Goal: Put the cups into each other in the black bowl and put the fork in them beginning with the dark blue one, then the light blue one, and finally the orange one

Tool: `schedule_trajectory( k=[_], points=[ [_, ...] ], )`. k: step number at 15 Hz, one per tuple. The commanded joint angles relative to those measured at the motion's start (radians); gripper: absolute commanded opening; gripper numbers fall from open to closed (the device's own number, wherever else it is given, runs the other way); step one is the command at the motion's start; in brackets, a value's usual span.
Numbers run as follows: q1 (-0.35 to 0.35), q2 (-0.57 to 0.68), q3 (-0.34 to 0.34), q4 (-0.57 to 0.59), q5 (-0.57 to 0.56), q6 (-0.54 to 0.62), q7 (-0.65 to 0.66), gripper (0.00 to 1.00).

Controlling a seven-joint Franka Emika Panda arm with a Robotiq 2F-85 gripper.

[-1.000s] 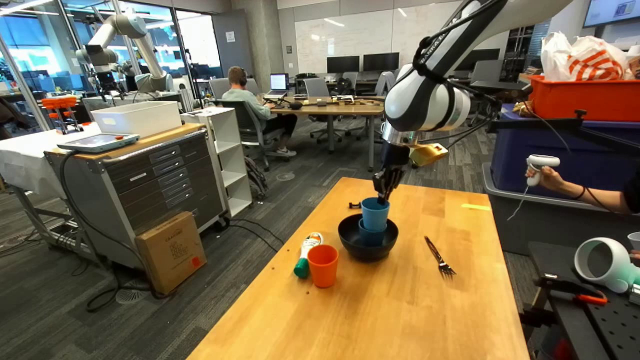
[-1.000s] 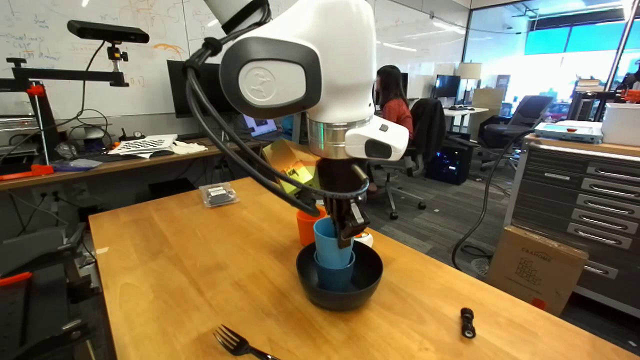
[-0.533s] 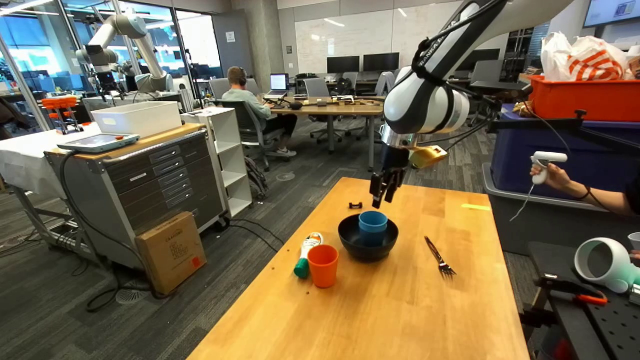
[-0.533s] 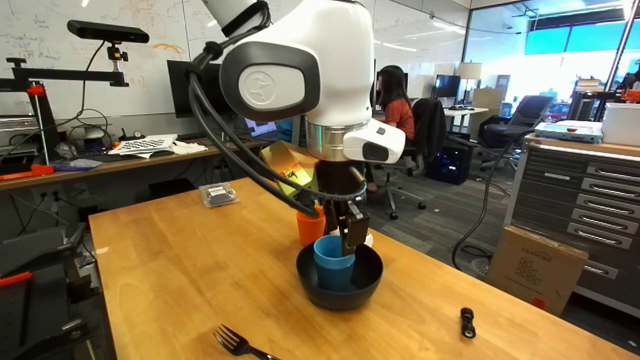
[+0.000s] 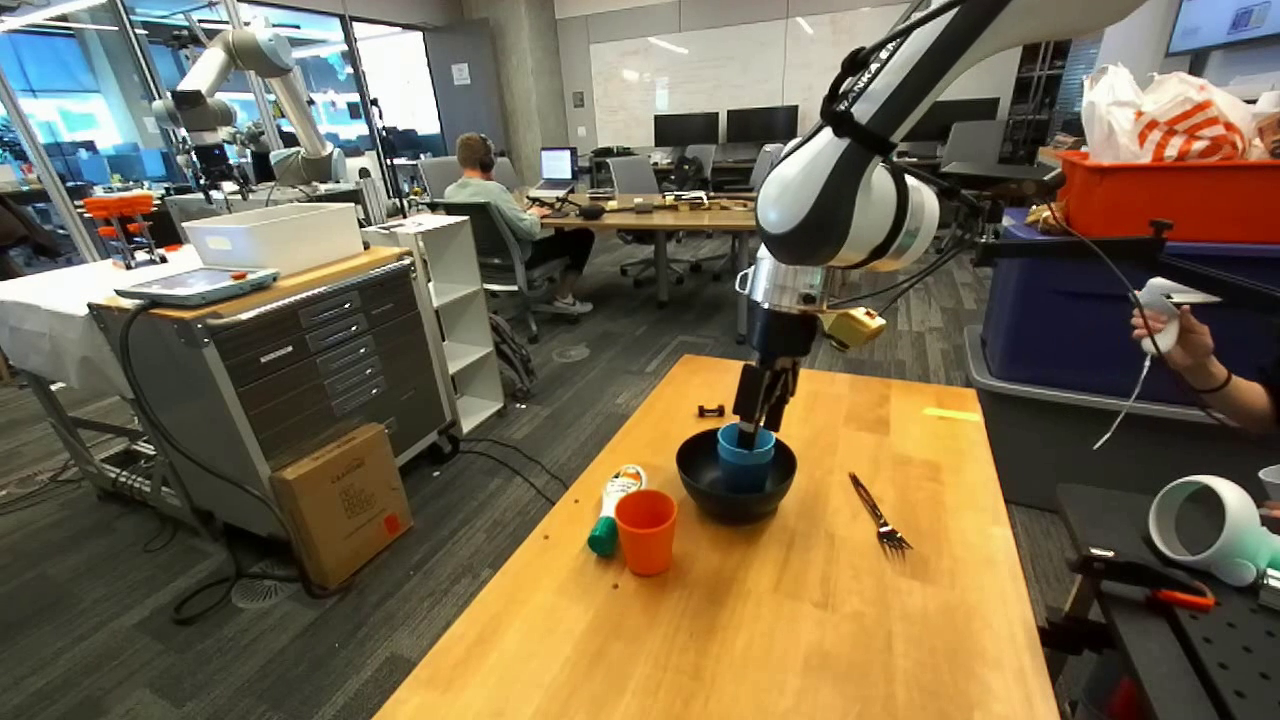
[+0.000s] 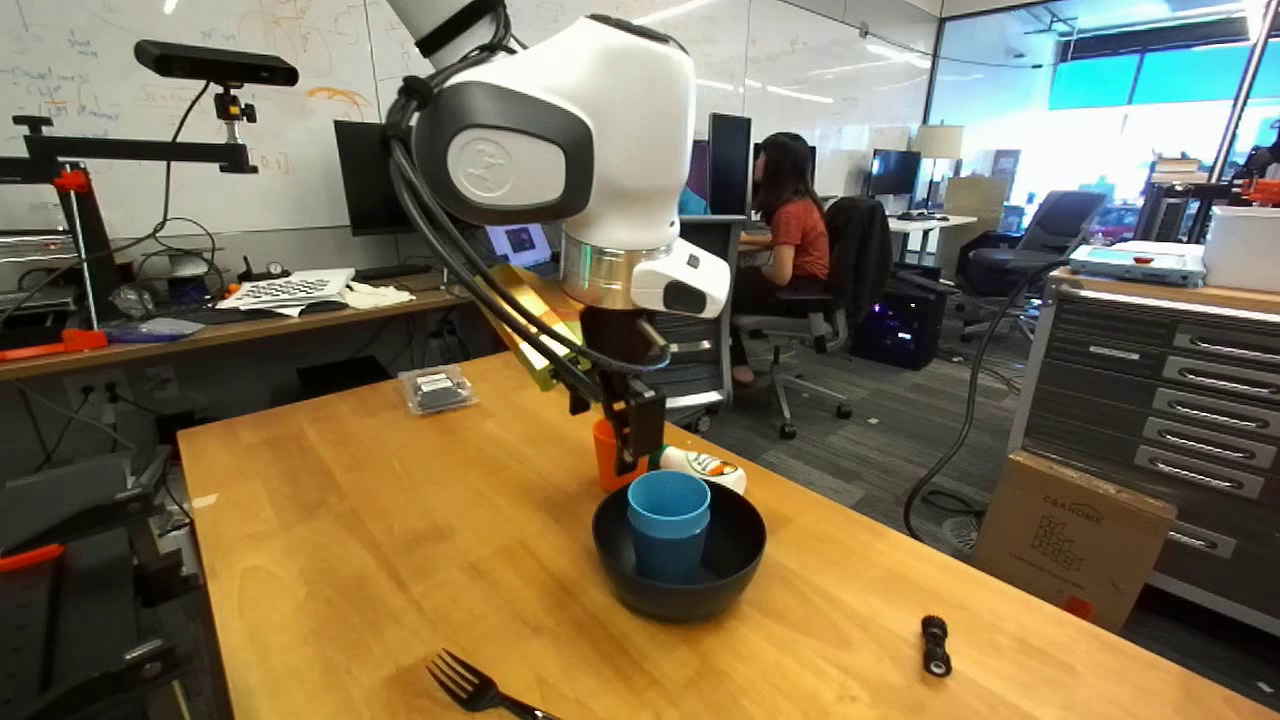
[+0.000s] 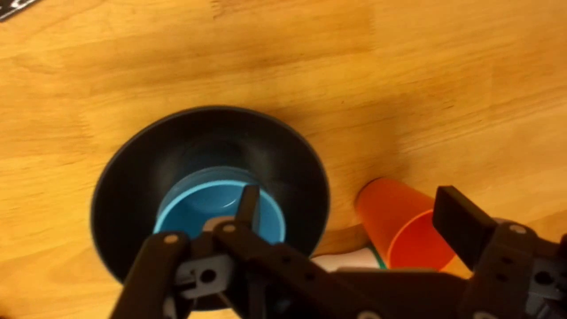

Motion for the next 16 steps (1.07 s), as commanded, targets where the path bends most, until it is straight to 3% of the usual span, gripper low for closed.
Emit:
schedule_trajectory(
  k=[1,4,9,13,16],
  points=[
    [-0.005,-0.129,0.048,-0.125,0.078,-0.05,-0.126,1.0],
    [0.025,-0.192,0.059,-0.2,0.133,-0.027,-0.224,1.0],
    [0.1,-0.187,0.054,-0.251,0.205,0.207,-0.354,1.0],
    [0.098,-0.111,0.076,-0.207,0.185,0.33,-0.332,1.0],
    [0.104,-0.057,0.049,-0.136,0.155,0.305,-0.274,1.0]
  ],
)
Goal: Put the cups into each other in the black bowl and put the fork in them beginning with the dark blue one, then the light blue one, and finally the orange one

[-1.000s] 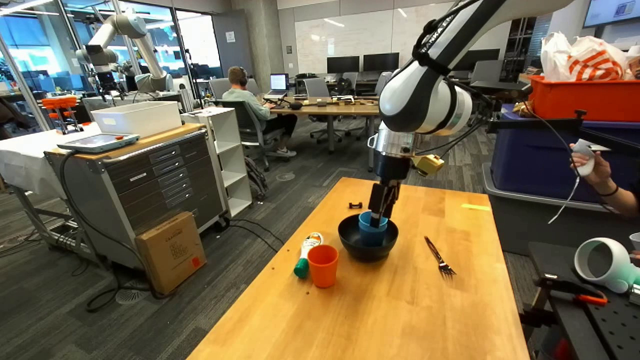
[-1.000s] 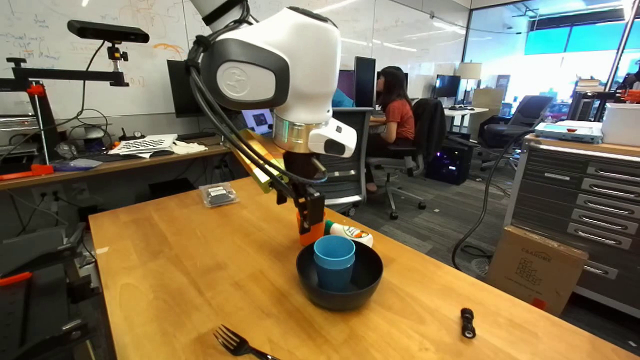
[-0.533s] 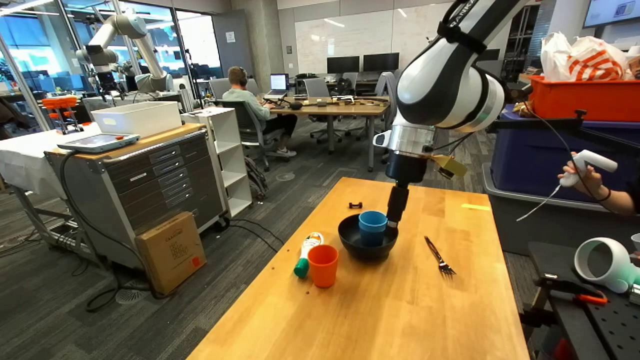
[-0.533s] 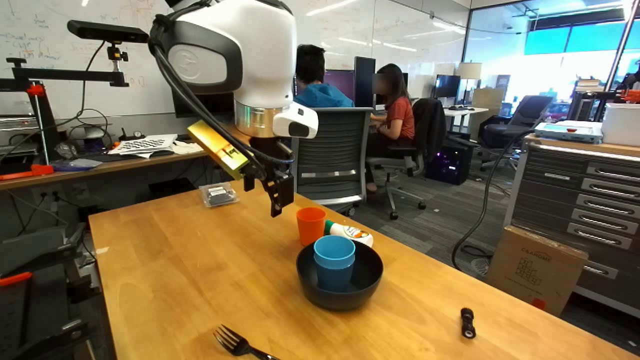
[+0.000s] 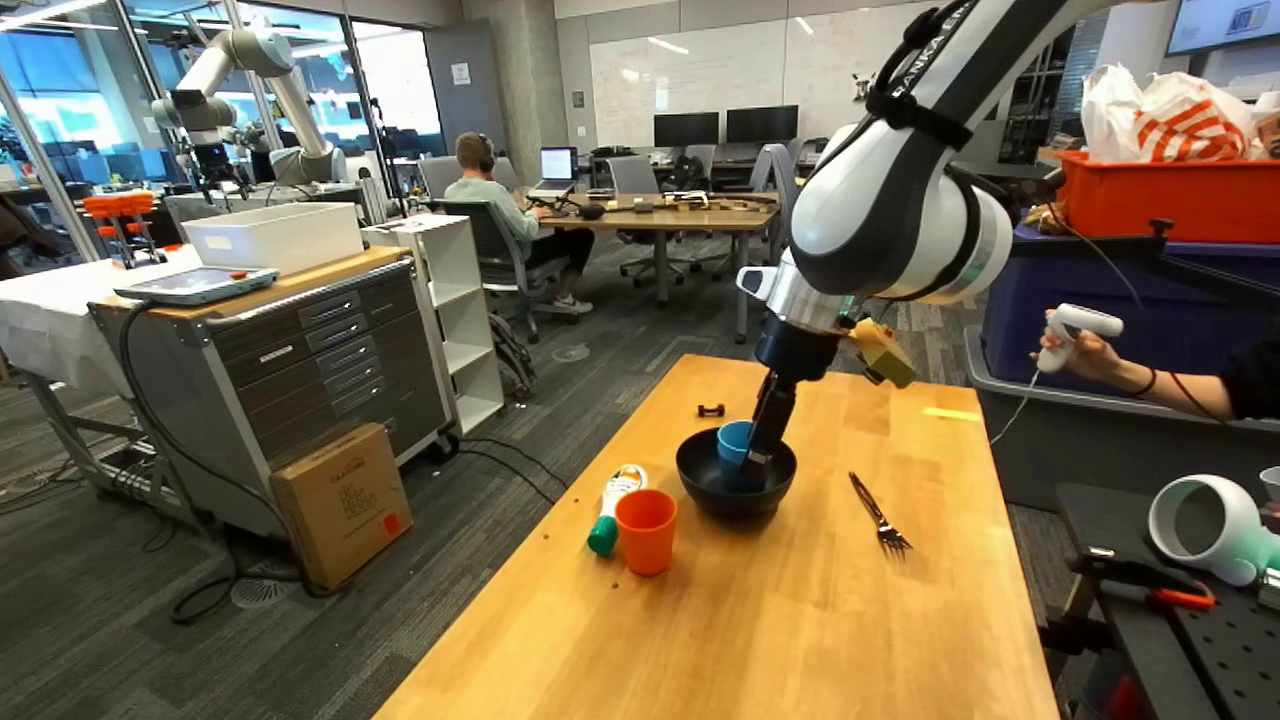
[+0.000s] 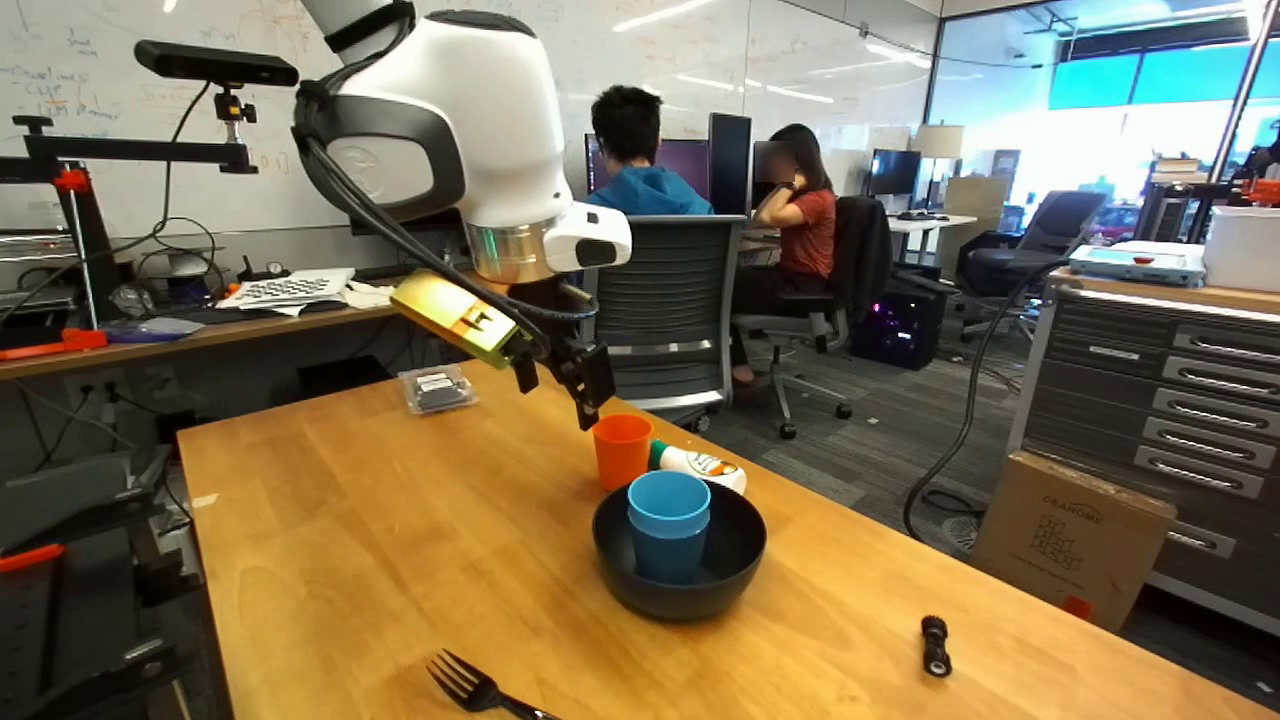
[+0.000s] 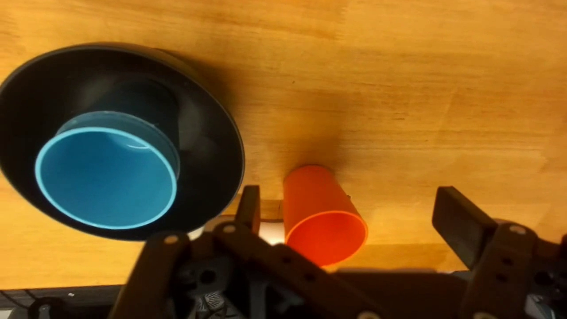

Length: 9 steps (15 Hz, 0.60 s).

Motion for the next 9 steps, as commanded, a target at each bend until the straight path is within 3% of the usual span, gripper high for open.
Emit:
schedule_trajectory(
  k=[1,3,9],
  points=[
    [0.014,0.073,-0.034,0.103,-0.028,-0.02,0.061,1.0],
    [0.036,0.106,-0.082,0.167,-0.077,-0.08,0.145,1.0],
    [0.055,0.165,-0.133,0.347,-0.277,-0.272,0.436,1.0]
  ],
)
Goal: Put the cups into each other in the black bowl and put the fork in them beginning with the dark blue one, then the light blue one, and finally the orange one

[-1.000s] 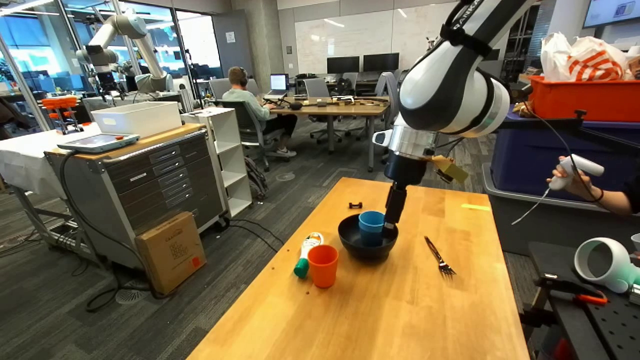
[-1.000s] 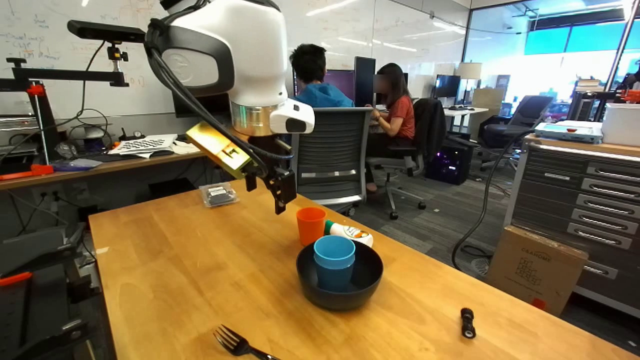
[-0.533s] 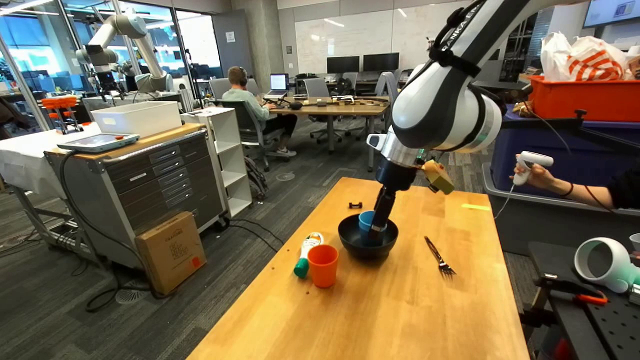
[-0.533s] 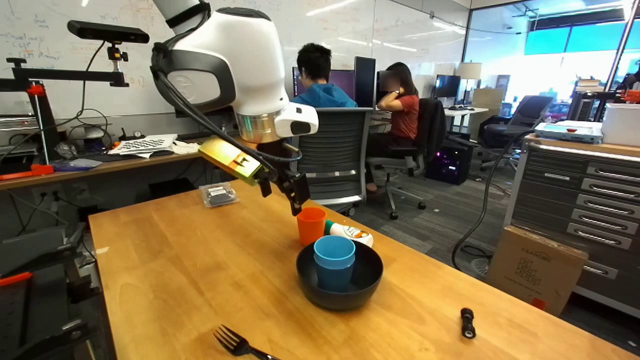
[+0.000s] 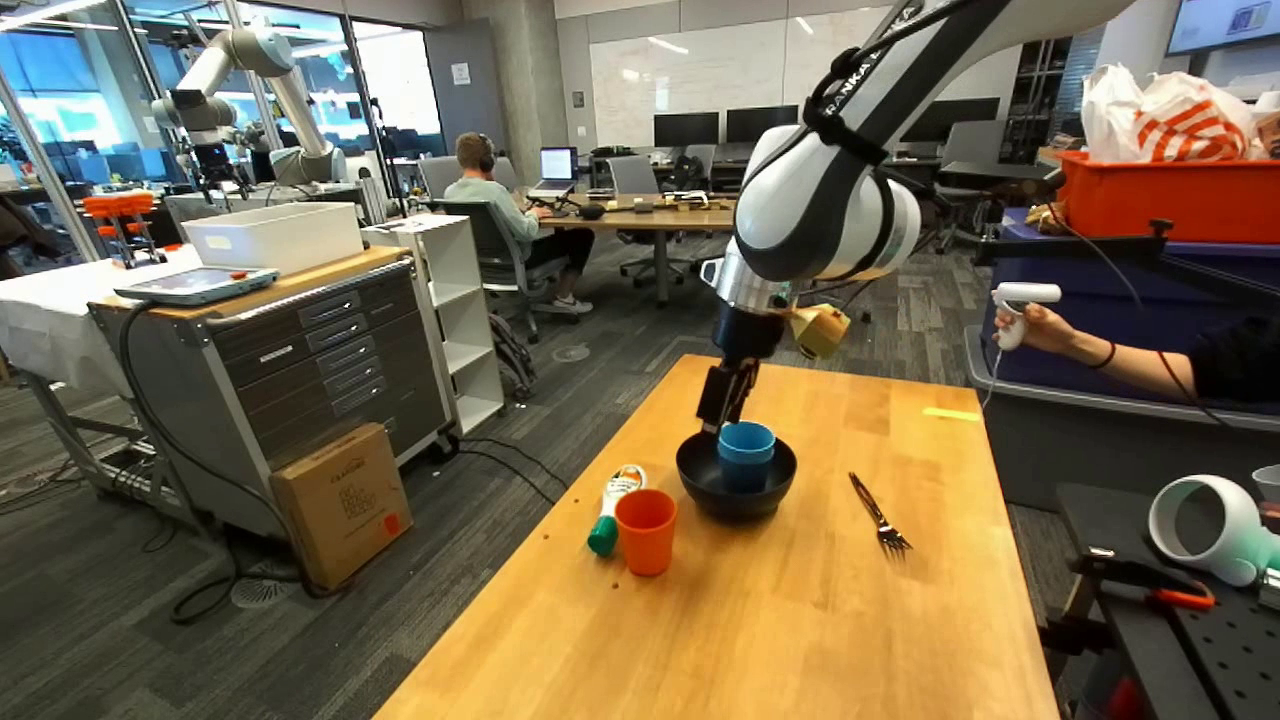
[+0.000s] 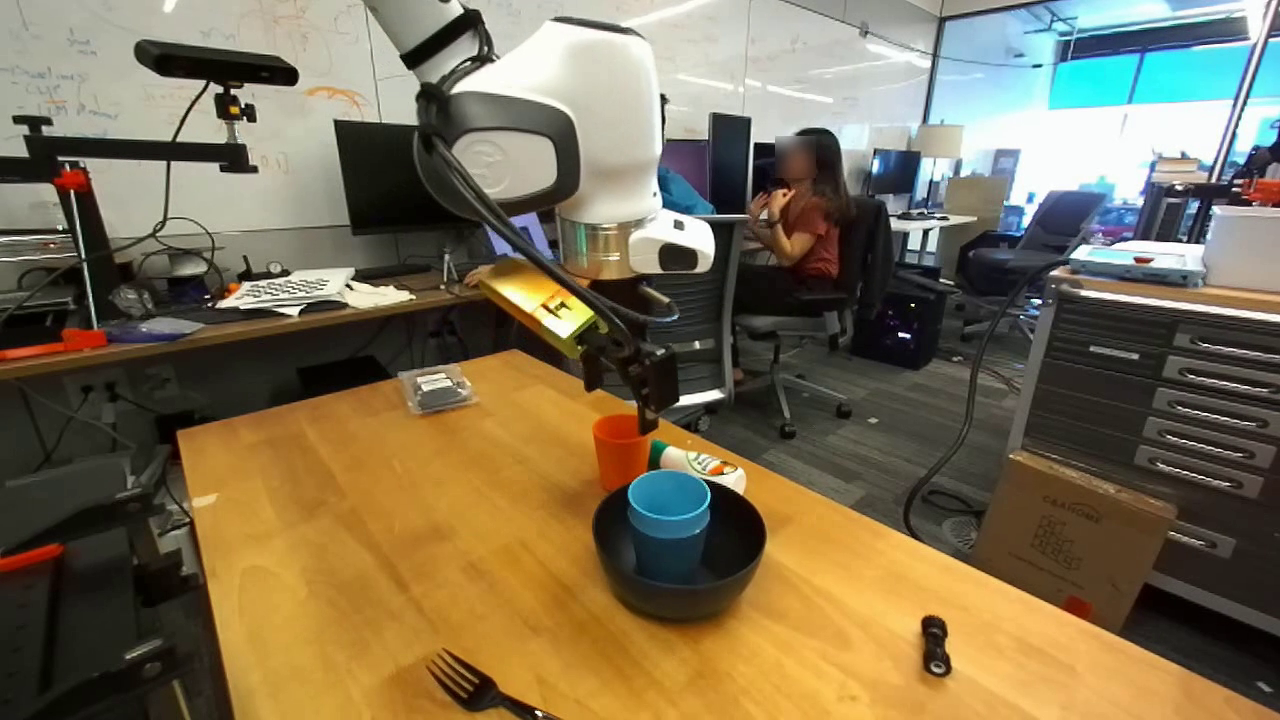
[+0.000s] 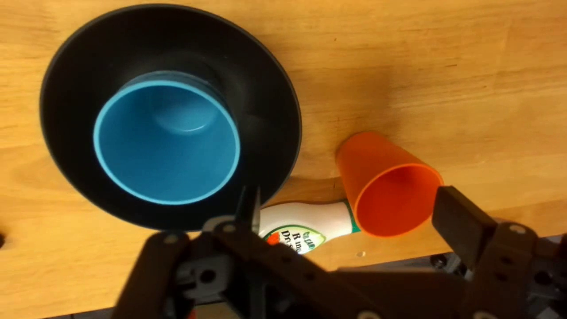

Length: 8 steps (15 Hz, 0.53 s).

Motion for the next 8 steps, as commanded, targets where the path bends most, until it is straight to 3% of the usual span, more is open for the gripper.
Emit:
schedule_trajectory(
  k=[1,8],
  points=[
    [0.038,0.043,-0.032,0.129,-0.078,-0.12,0.145,1.0],
    [0.078,0.115,-0.05,0.232,-0.125,-0.176,0.257,1.0]
  ],
)
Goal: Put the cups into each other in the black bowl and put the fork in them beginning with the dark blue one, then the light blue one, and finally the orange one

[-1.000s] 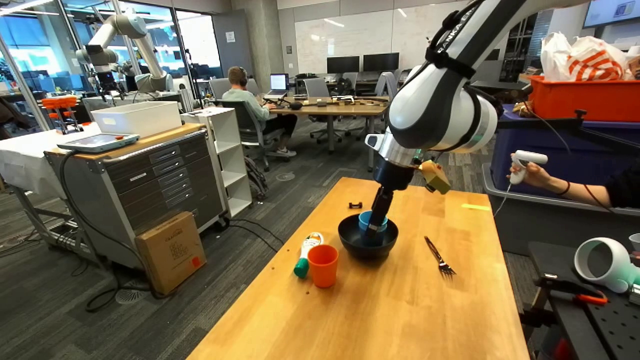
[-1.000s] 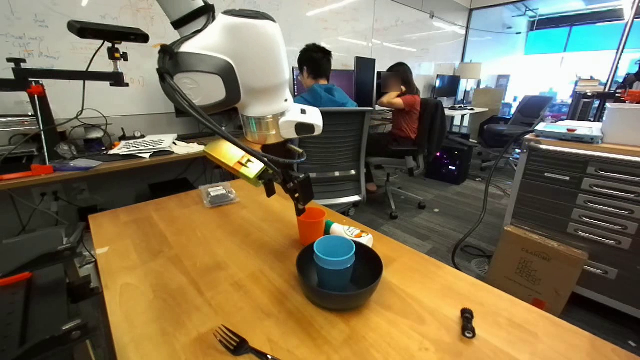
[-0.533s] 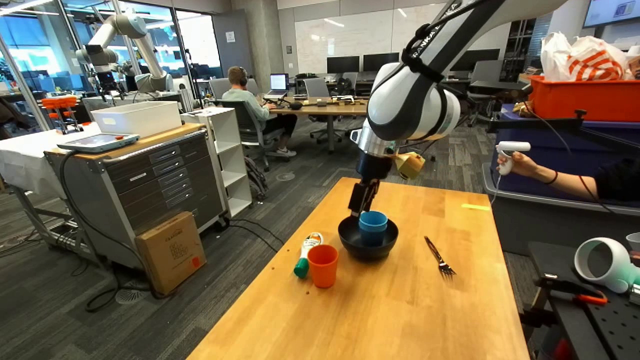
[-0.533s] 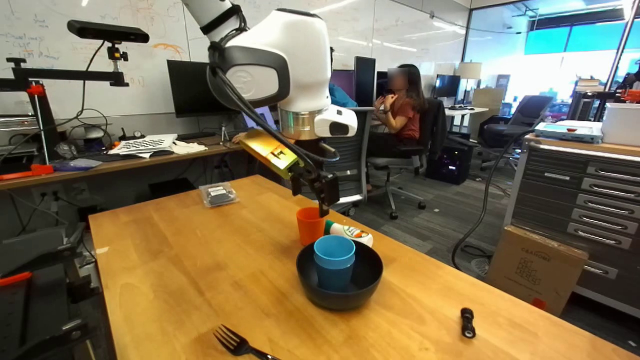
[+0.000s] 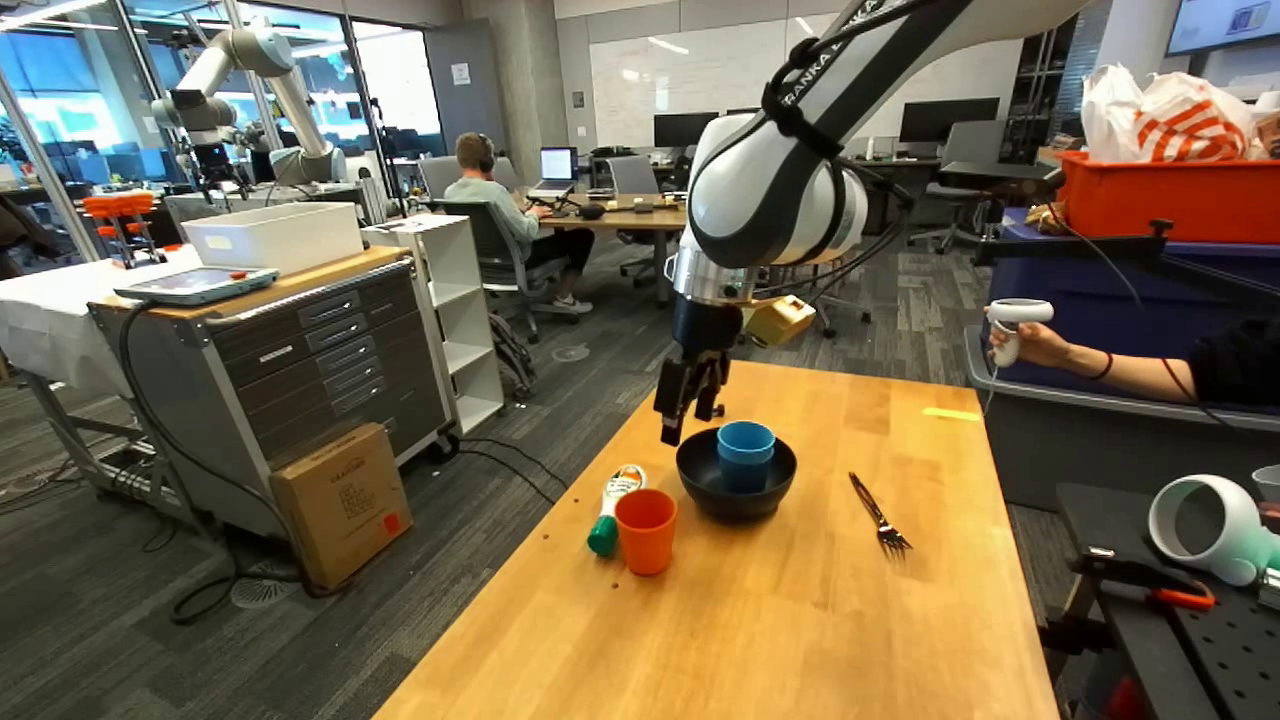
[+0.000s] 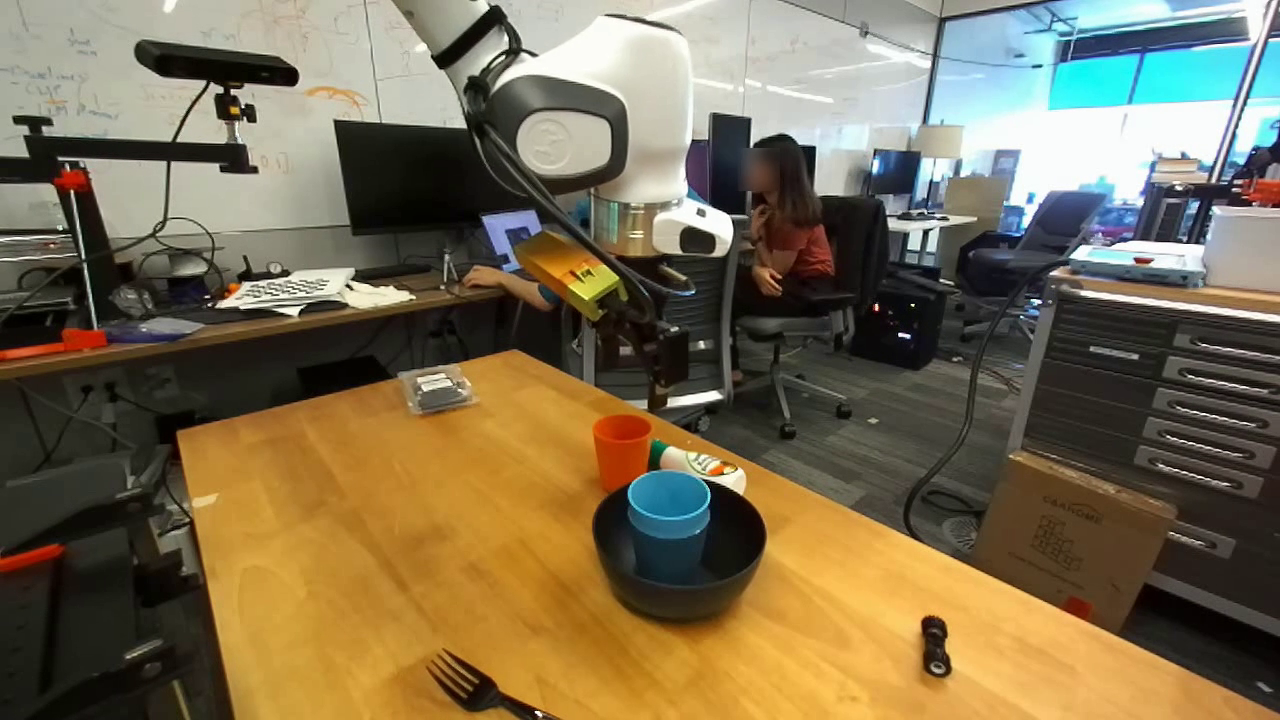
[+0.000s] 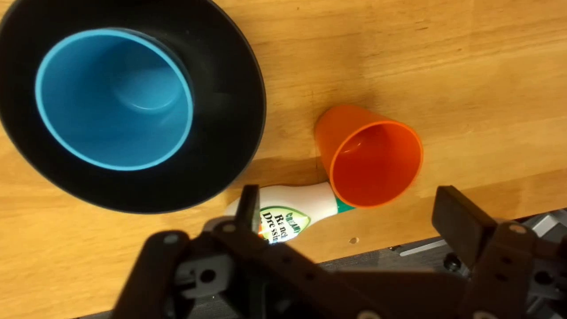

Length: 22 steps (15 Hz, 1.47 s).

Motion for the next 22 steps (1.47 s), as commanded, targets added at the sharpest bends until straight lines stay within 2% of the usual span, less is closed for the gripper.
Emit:
schedule_trajectory(
  k=[1,9,13,18,22],
  points=[
    [0.032,0.058,-0.037,0.077,-0.051,-0.041,0.076,1.0],
    [0.039,0.122,-0.034,0.118,-0.069,-0.065,0.102,1.0],
    [0.054,0.128,-0.033,0.107,-0.069,-0.028,0.113,1.0],
    [0.09,0.143,-0.056,0.103,-0.106,-0.007,0.16,1.0],
    [0.114,0.156,-0.088,0.112,-0.148,-0.037,0.226,1.0]
  ],
)
